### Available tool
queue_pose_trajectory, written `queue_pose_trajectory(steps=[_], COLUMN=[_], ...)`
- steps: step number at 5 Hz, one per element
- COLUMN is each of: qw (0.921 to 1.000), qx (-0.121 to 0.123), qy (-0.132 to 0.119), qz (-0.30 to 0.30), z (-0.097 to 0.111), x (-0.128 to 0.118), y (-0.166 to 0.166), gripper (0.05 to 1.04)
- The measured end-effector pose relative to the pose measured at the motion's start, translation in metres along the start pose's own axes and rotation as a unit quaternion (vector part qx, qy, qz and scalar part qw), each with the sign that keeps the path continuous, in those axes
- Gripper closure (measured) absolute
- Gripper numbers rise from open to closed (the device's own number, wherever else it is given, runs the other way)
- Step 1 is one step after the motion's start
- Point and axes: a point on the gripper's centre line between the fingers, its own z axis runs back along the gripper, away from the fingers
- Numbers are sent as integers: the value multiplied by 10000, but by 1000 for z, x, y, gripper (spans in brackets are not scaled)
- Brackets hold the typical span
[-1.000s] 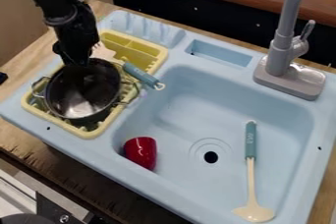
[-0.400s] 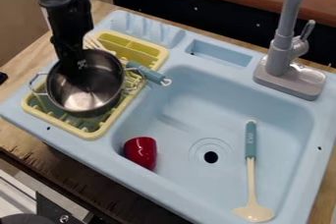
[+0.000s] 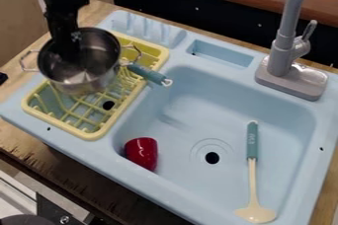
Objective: Move the silver pot to the top left side of the sink
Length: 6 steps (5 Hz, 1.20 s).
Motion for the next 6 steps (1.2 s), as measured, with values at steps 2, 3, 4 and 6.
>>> queue_pose_trajectory(steps=[2, 3, 4, 6], qw=[9899, 9730, 9564, 9431], qx=[-279, -425, -613, -716], qy=[-527, -866, -849, -947], qz=[1283, 2097, 2727, 3105], z=[29, 31, 24, 11], x=[38, 66, 90, 119], y=[-12, -26, -41, -70], gripper=[1025, 1025, 1025, 1025])
